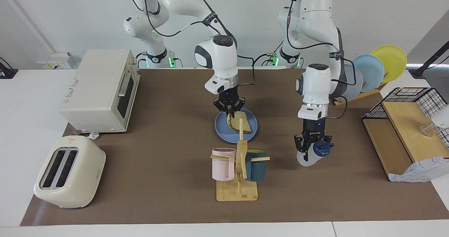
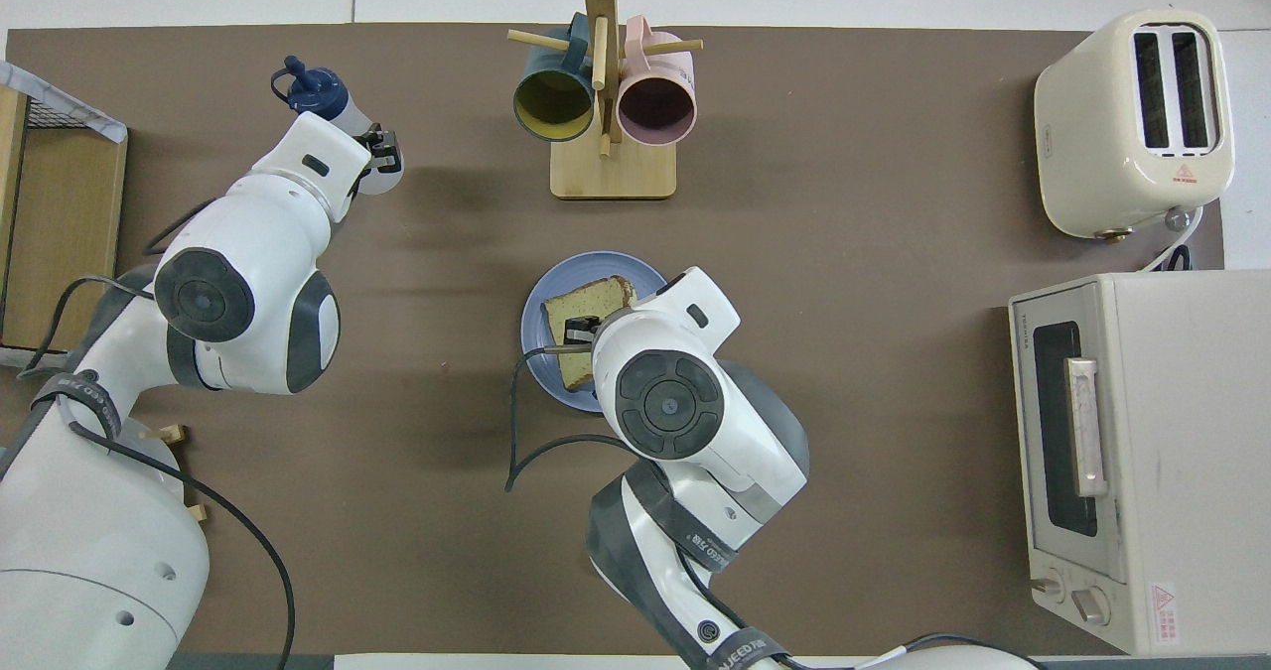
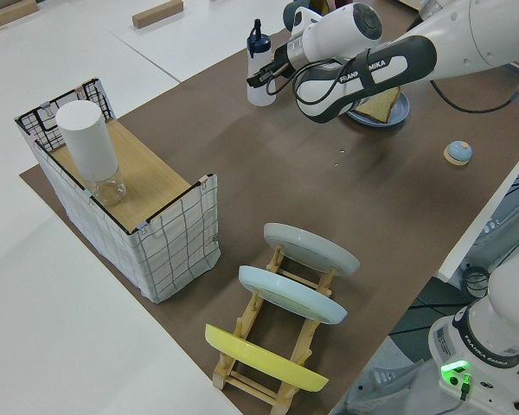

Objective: Put bread on plate and add seasoning
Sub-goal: 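Lay the bread on the plate while the left gripper grasps the bottle, then release the bread with the right gripper while the left gripper lifts the bottle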

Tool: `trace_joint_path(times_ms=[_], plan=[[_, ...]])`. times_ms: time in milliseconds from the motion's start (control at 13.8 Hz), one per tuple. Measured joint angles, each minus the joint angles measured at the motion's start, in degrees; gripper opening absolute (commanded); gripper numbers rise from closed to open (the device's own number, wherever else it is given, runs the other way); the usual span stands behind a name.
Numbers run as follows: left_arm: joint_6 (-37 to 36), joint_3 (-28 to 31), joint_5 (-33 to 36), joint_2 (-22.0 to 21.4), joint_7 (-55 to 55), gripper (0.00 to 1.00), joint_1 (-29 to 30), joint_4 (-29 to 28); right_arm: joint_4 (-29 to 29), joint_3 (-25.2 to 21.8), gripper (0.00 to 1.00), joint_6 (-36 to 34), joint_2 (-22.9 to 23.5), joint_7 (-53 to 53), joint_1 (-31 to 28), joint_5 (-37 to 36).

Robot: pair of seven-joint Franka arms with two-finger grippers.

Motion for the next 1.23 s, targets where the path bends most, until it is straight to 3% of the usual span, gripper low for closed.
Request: trace_joint_path(times_ms=[289,796,1013,1230], plan=[[-4.7,-0.1,0.1,0.0,6.9,0.0,0.4,2.8,0.0,-0.1,1.0,-0.4,-0.3,0.0,-1.4,0.0],[-22.4,-3.4,-0.3,-1.5,21.1,0.0,2.9,9.4,0.8,0.0,1.0,-1.4,-4.0,-0.4,-5.0,0.0],[-30.8,-6.0,-2.4,-5.4,27.0,0.0,2.7,9.5,4.5,0.2,1.0,-2.1,-4.1,-0.4,-5.0,0.1],[-38.8,-7.0,-5.6,-9.1,34.5,0.0,2.7,9.5,11.1,0.2,1.0,-7.3,-4.0,-0.6,-5.0,8.0]])
